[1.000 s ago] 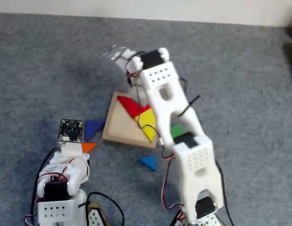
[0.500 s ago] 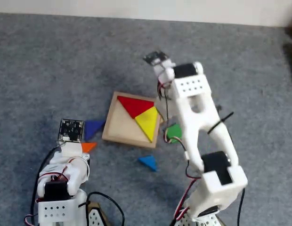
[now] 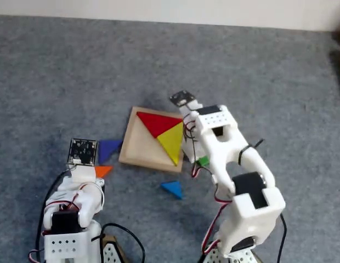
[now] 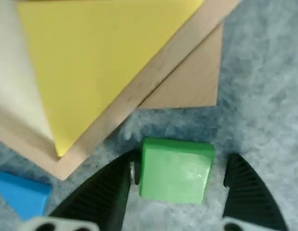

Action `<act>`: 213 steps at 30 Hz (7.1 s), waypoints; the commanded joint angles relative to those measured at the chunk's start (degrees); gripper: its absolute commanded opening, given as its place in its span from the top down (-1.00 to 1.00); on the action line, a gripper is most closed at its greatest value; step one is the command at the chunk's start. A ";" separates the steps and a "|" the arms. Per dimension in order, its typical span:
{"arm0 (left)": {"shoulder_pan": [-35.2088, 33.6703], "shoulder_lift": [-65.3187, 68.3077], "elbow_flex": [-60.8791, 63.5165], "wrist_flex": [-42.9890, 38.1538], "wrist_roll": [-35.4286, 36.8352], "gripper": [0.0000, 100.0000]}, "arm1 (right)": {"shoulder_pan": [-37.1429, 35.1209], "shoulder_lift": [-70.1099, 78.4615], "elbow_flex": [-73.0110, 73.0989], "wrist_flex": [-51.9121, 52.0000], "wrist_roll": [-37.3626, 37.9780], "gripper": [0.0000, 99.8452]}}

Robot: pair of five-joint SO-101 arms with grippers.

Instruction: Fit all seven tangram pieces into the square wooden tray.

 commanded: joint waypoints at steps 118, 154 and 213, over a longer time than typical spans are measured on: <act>0.48 -2.51 1.10 0.09 -0.44 0.99 | -22.64 -11.56 21.58 -7.52 -3.87 0.71; 0.48 -2.51 1.10 0.09 -0.44 0.99 | -22.64 -27.38 23.78 0.31 -19.43 0.55; 0.48 -2.51 1.10 0.09 -0.44 0.99 | -19.03 -51.12 30.64 8.66 -15.56 0.60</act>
